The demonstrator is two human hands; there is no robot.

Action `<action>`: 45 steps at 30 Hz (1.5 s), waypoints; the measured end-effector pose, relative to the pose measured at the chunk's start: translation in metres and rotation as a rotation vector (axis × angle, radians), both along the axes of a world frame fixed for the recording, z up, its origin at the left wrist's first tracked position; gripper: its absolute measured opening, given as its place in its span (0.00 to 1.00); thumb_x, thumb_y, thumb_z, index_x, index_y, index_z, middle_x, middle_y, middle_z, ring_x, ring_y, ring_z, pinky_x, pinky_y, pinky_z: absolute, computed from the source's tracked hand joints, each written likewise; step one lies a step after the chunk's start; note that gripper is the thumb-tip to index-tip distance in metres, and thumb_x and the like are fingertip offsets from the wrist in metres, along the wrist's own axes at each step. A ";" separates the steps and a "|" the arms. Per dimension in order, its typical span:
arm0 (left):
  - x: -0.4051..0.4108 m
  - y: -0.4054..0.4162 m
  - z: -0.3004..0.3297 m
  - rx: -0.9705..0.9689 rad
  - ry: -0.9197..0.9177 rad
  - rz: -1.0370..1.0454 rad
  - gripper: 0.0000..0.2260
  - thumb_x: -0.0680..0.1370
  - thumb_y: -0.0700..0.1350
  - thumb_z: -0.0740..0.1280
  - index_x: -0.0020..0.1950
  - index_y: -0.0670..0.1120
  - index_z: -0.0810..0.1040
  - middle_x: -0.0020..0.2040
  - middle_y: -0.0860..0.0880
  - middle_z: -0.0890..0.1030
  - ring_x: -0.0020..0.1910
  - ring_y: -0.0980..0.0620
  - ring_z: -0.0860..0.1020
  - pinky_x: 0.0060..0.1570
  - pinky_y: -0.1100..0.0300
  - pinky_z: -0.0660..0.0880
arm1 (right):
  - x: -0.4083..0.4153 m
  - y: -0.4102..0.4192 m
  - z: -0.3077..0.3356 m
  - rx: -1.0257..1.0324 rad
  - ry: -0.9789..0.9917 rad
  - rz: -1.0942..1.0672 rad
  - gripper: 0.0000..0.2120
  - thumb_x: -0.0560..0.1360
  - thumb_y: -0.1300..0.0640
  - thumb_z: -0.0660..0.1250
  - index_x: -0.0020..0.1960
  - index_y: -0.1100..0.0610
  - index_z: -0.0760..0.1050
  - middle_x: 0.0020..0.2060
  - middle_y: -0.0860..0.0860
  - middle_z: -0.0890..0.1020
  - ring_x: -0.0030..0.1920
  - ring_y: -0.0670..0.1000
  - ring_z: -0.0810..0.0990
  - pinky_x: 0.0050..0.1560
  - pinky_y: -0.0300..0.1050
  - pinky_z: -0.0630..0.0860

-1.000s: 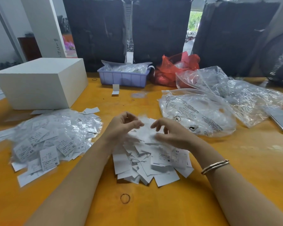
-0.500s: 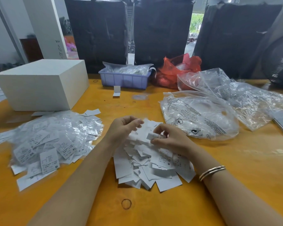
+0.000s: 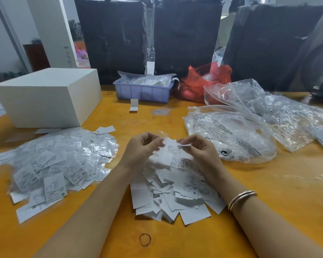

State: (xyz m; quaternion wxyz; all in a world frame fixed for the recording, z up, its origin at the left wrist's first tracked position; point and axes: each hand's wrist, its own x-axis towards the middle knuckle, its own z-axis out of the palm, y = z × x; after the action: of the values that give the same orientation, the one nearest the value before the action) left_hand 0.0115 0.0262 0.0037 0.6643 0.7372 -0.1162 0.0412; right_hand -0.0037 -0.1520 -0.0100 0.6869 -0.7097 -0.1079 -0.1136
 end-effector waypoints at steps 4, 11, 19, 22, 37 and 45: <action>0.002 0.002 -0.002 -0.018 0.021 0.050 0.04 0.76 0.39 0.67 0.45 0.43 0.82 0.37 0.54 0.80 0.31 0.67 0.74 0.33 0.76 0.69 | 0.001 0.003 0.001 0.033 -0.031 -0.050 0.16 0.71 0.76 0.61 0.37 0.58 0.78 0.45 0.53 0.77 0.42 0.41 0.79 0.45 0.35 0.75; 0.001 0.001 0.001 -0.349 0.197 -0.025 0.09 0.74 0.29 0.66 0.49 0.42 0.76 0.37 0.49 0.83 0.38 0.51 0.83 0.35 0.65 0.78 | -0.002 0.001 0.002 -0.151 0.014 -0.044 0.11 0.72 0.53 0.60 0.41 0.58 0.78 0.36 0.50 0.81 0.37 0.43 0.78 0.39 0.34 0.71; -0.004 -0.004 0.000 -0.308 0.178 -0.176 0.12 0.72 0.34 0.70 0.54 0.44 0.78 0.35 0.55 0.80 0.39 0.56 0.79 0.41 0.65 0.77 | -0.006 0.015 0.001 -0.270 -0.030 -0.011 0.06 0.75 0.59 0.68 0.44 0.62 0.79 0.37 0.58 0.82 0.37 0.50 0.79 0.41 0.48 0.76; -0.004 -0.002 0.000 -0.217 0.182 -0.195 0.11 0.73 0.35 0.70 0.54 0.46 0.80 0.40 0.52 0.81 0.42 0.55 0.79 0.44 0.65 0.77 | -0.006 0.014 0.002 -0.243 -0.035 -0.014 0.04 0.74 0.62 0.68 0.42 0.62 0.78 0.36 0.59 0.82 0.36 0.55 0.80 0.41 0.52 0.76; 0.002 0.000 -0.001 -0.212 0.207 -0.054 0.11 0.68 0.48 0.72 0.47 0.44 0.83 0.37 0.49 0.84 0.37 0.56 0.80 0.37 0.66 0.76 | -0.001 0.009 -0.001 0.114 0.040 -0.041 0.19 0.74 0.71 0.64 0.60 0.53 0.69 0.41 0.56 0.82 0.32 0.48 0.80 0.36 0.34 0.74; 0.003 0.001 -0.001 -0.236 0.223 -0.049 0.09 0.67 0.47 0.73 0.44 0.44 0.83 0.36 0.49 0.84 0.35 0.55 0.80 0.39 0.65 0.77 | -0.001 0.008 0.002 0.102 0.034 -0.076 0.05 0.75 0.65 0.66 0.43 0.57 0.78 0.28 0.49 0.78 0.26 0.47 0.74 0.32 0.40 0.68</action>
State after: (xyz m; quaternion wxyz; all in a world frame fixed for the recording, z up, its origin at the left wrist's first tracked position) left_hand 0.0141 0.0275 0.0032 0.7559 0.6510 -0.0542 -0.0439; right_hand -0.0046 -0.1439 -0.0081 0.7192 -0.6790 -0.0631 -0.1328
